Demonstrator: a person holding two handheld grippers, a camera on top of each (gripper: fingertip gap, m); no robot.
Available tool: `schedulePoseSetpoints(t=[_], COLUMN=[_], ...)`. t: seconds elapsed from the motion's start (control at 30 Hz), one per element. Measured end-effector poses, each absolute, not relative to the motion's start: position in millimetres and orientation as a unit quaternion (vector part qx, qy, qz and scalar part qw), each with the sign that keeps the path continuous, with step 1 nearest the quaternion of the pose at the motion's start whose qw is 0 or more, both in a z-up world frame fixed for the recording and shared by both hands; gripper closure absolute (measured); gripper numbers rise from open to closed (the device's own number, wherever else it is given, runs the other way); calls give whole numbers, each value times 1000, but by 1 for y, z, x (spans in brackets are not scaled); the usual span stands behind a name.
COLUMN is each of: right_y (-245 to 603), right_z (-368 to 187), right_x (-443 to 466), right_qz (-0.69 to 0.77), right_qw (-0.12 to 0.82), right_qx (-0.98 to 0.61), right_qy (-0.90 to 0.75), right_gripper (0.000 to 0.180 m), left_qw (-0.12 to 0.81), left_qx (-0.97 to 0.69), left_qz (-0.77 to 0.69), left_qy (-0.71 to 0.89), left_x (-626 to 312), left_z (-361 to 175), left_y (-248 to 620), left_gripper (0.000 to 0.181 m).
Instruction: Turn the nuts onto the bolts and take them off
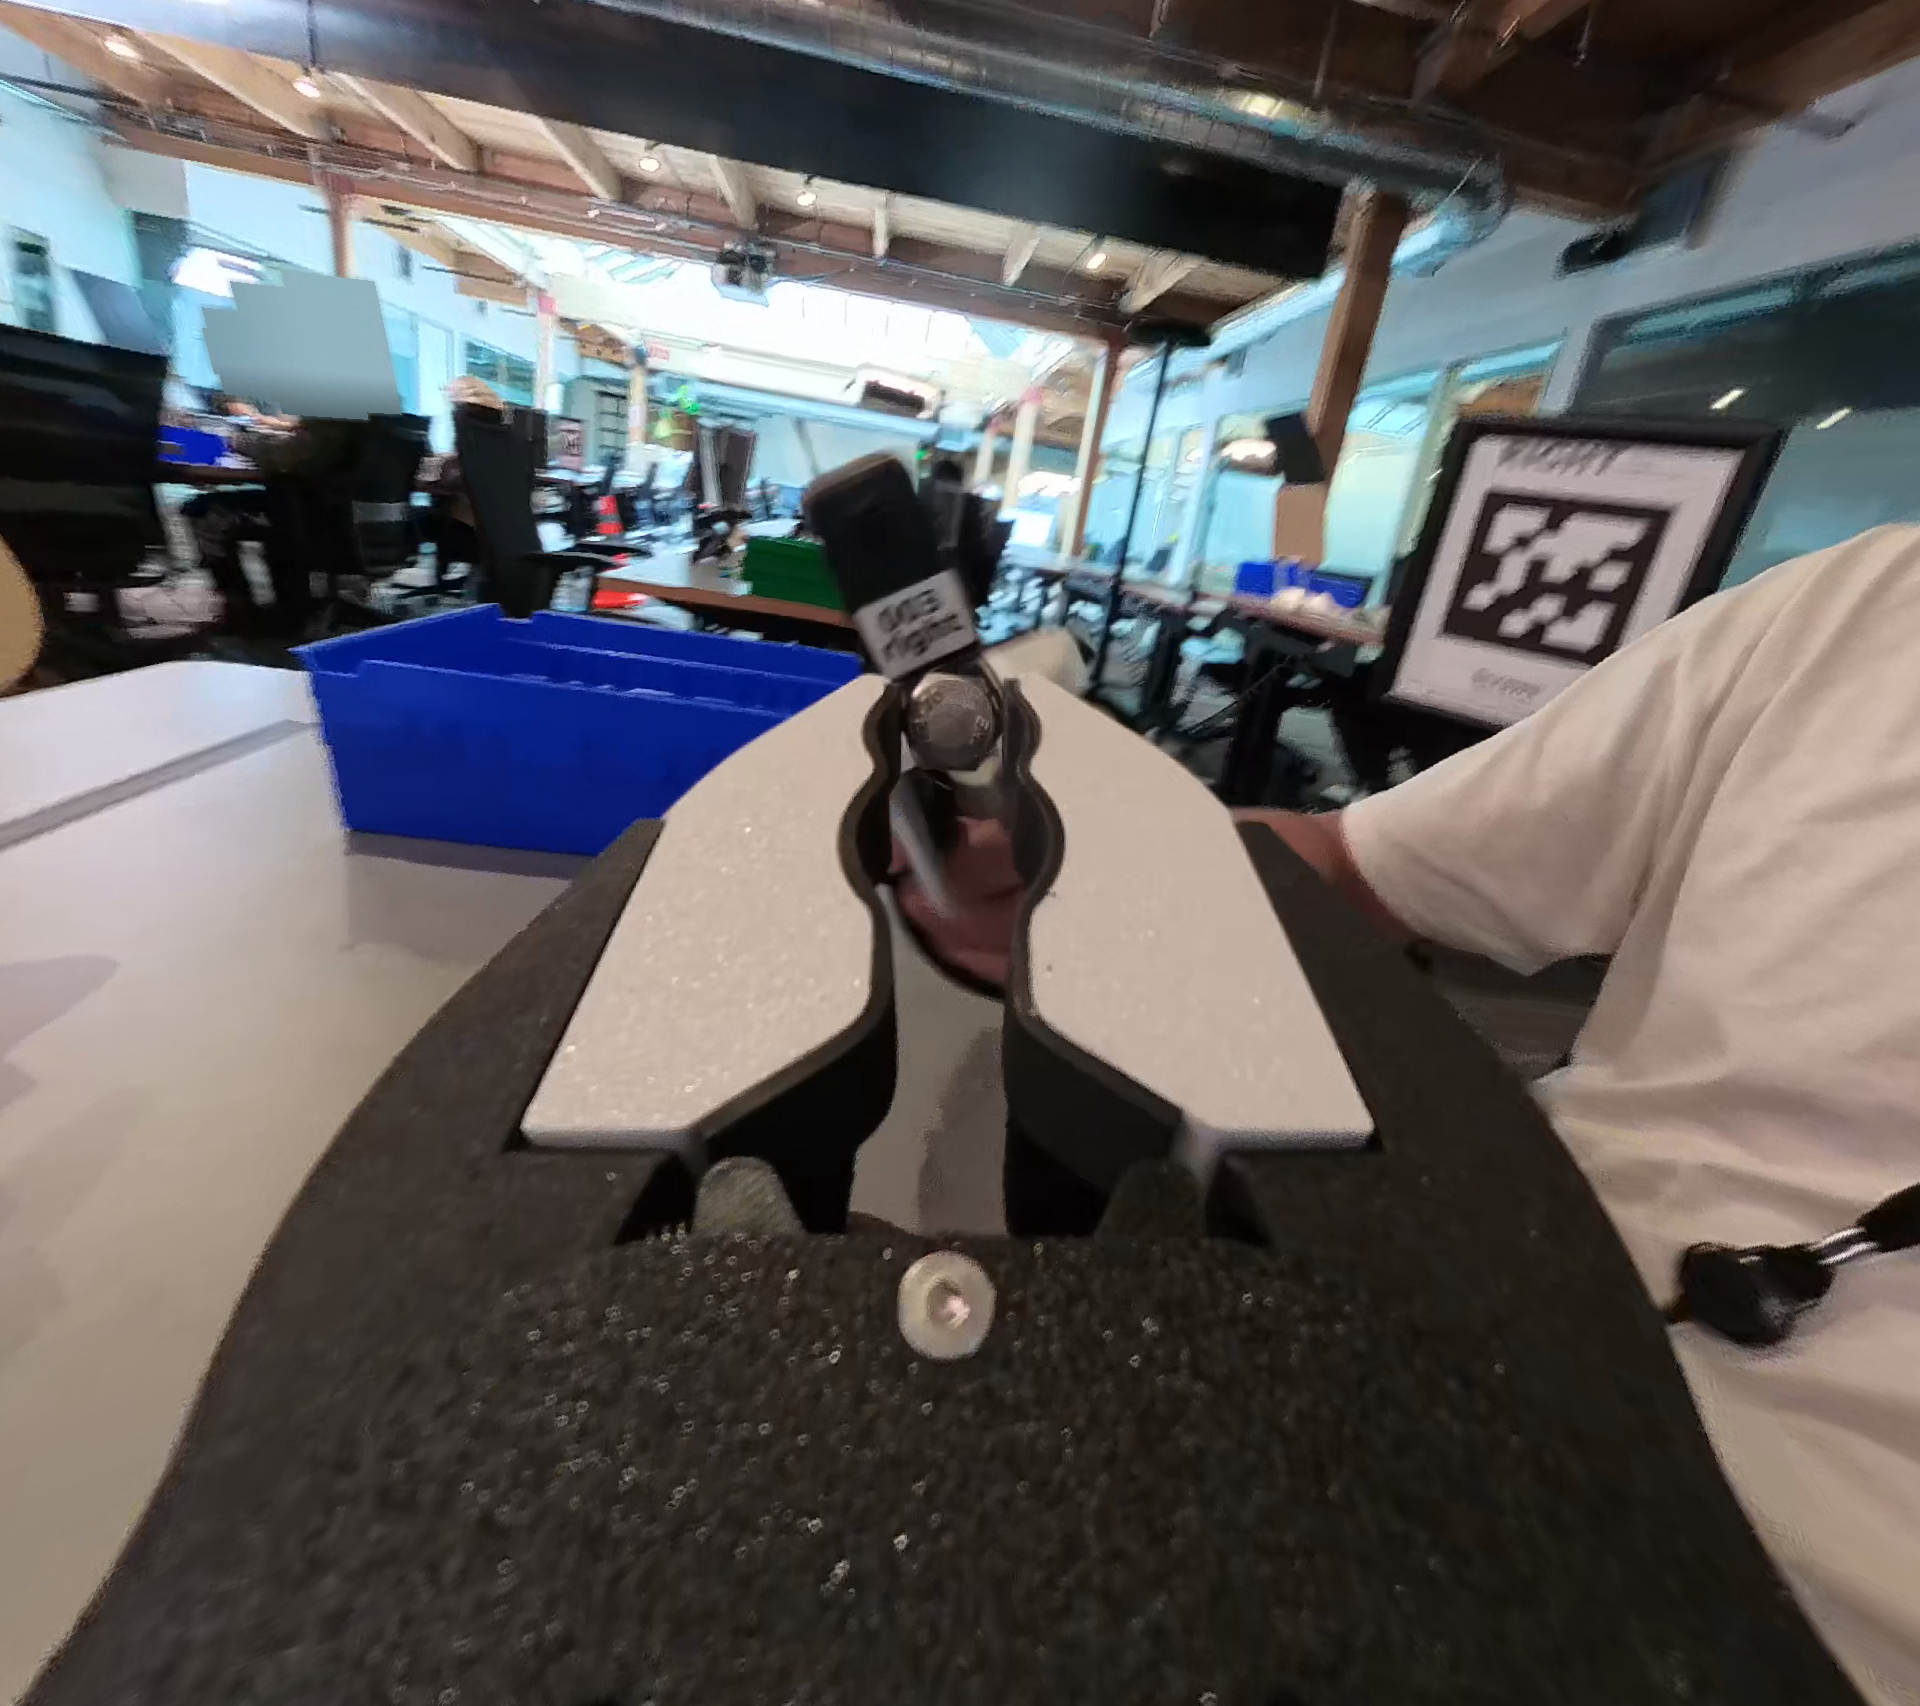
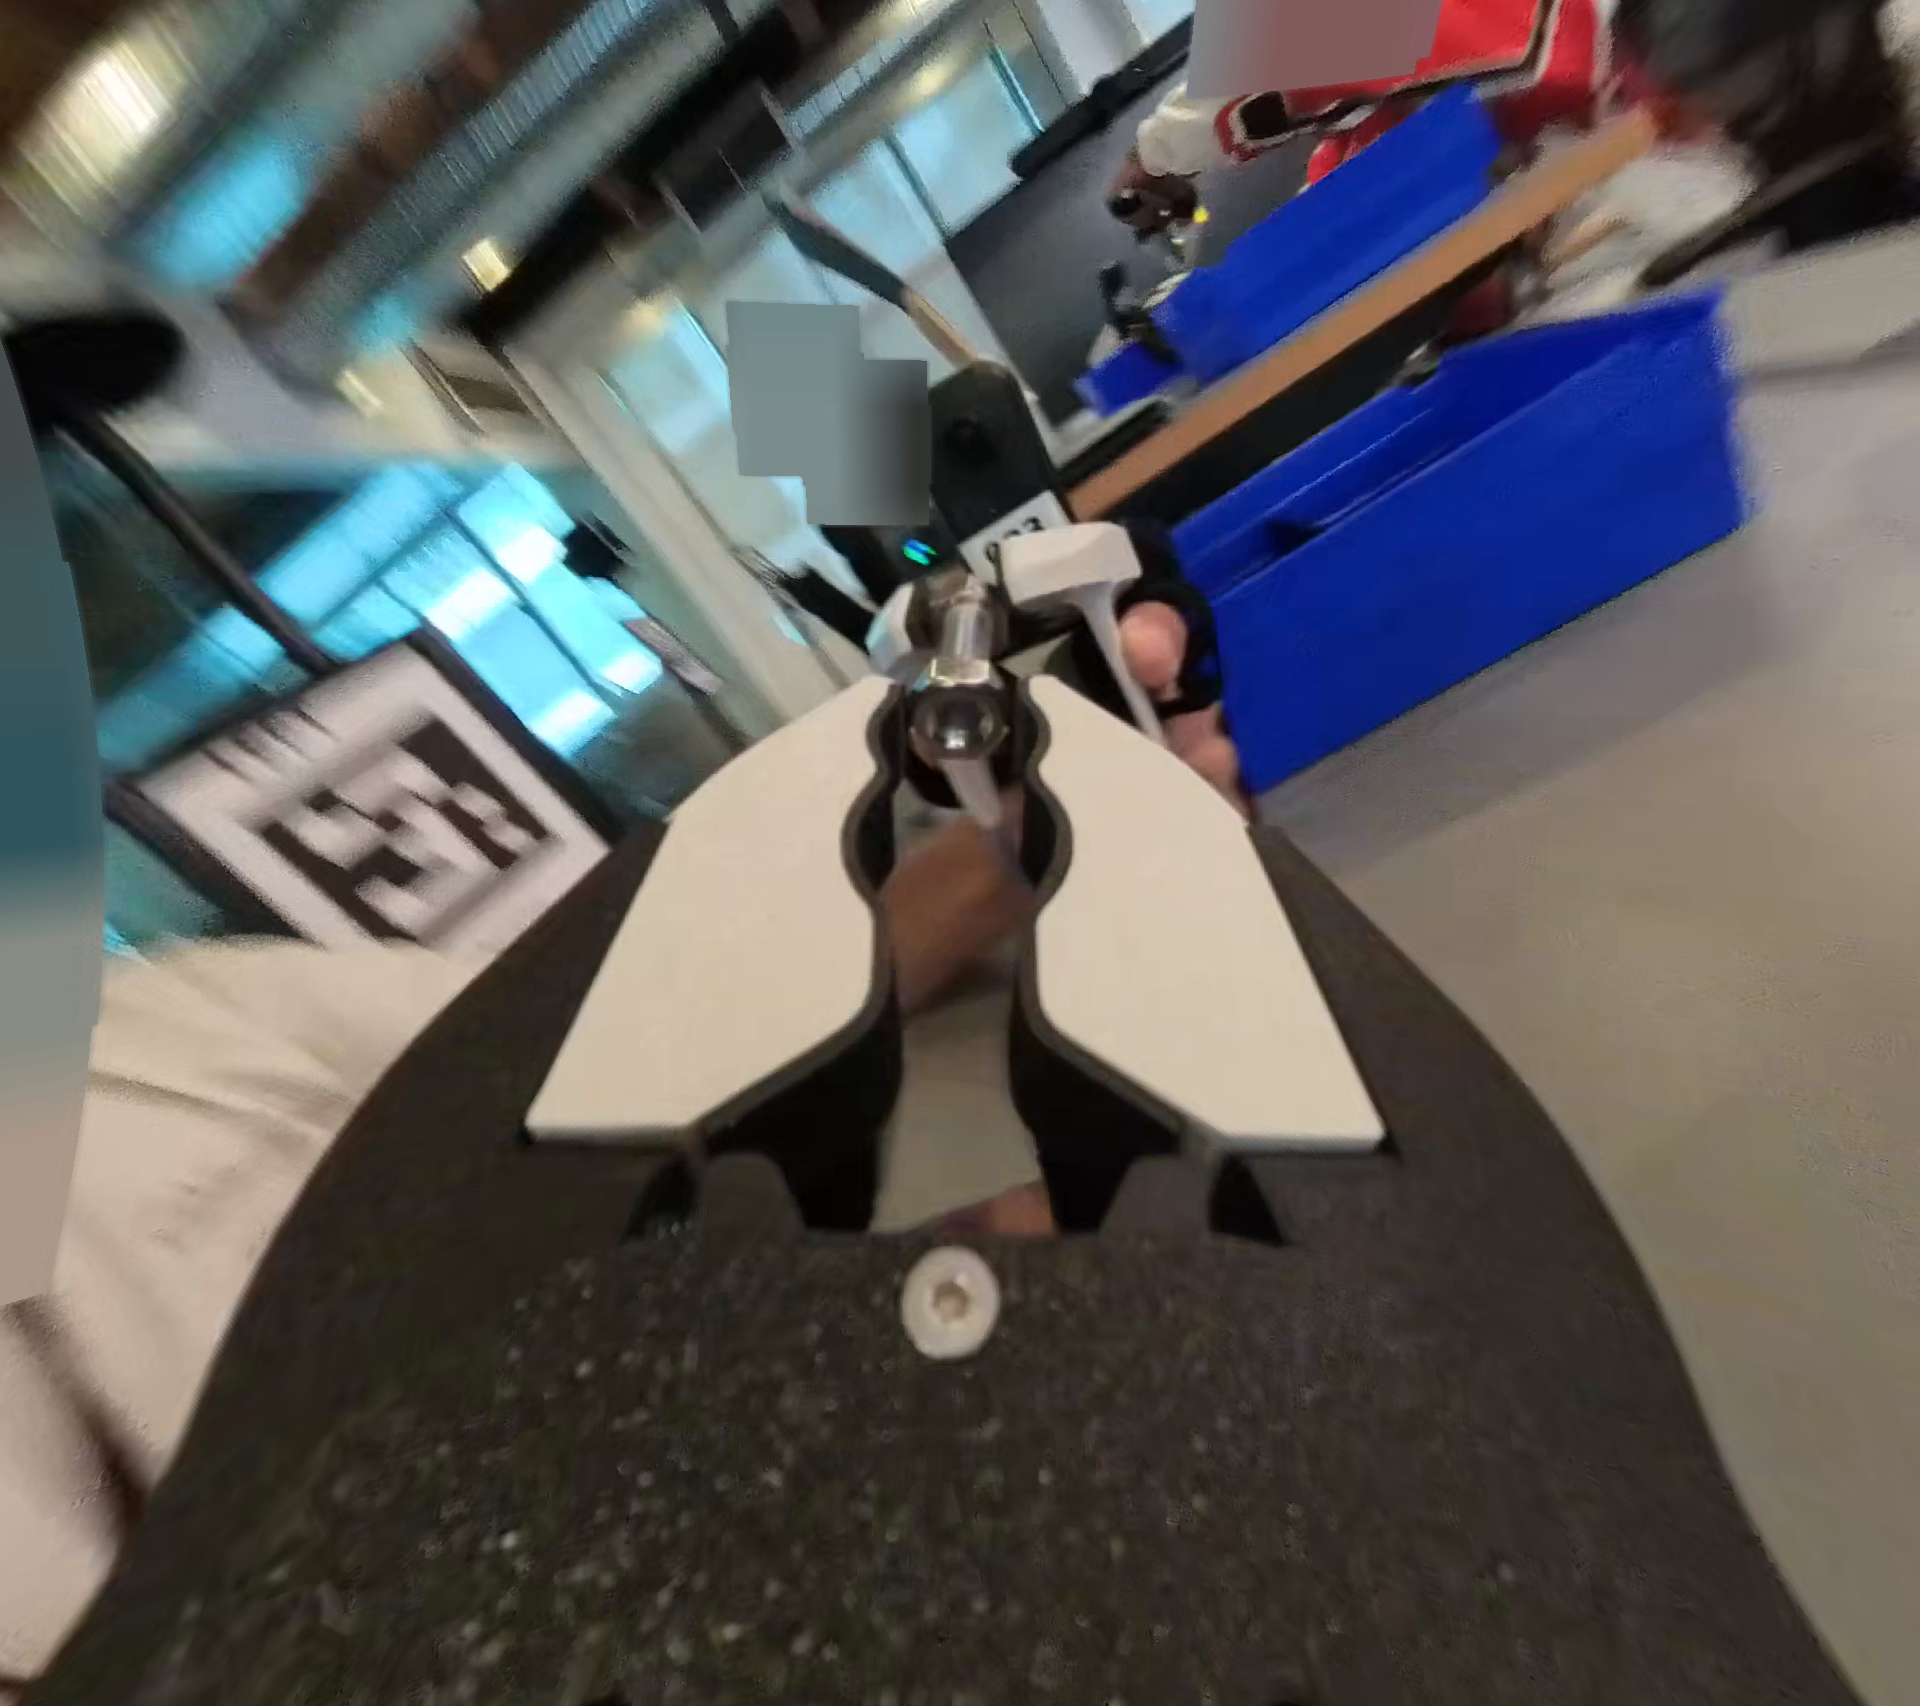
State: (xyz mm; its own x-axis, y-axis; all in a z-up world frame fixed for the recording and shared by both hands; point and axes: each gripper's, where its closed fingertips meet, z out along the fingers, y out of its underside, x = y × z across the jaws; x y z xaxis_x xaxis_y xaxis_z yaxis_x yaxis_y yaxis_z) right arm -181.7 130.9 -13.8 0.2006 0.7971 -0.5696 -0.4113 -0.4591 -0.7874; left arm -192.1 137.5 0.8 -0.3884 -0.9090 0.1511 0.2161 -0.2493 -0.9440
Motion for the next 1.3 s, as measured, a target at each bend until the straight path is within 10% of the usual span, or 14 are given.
schedulePoseSetpoints(t=[0.17, 0.4, 0.7, 0.97, 1.3], right_y=[129, 131, 132, 127, 127], right_z=[-15, -16, -18, -18, -15], right_x=[-184, -169, -178, -184, -184], right_qz=[648, 93, -278, 90, 691], right_qw=[473, 741, 717, 715, 427], right_qx=[-581, -564, -414, -565, -568], right_qy=[-134, -353, -486, -402, -134], right_gripper=[160, 137, 157, 161, 161], left_qw=[407, 390, 371, 378, 396], left_qx=[-379, -381, -386, -379, -385], left_qz=[-690, -718, -714, -712, -694], left_qy=[463, 434, 451, 455, 461], left_x=[-193, -198, -191, -194, -197], left_z=[2, 4, -2, 1, 1], left_y=[134, 137, 129, 131, 133], left_gripper=[163, 163, 162, 163, 162])
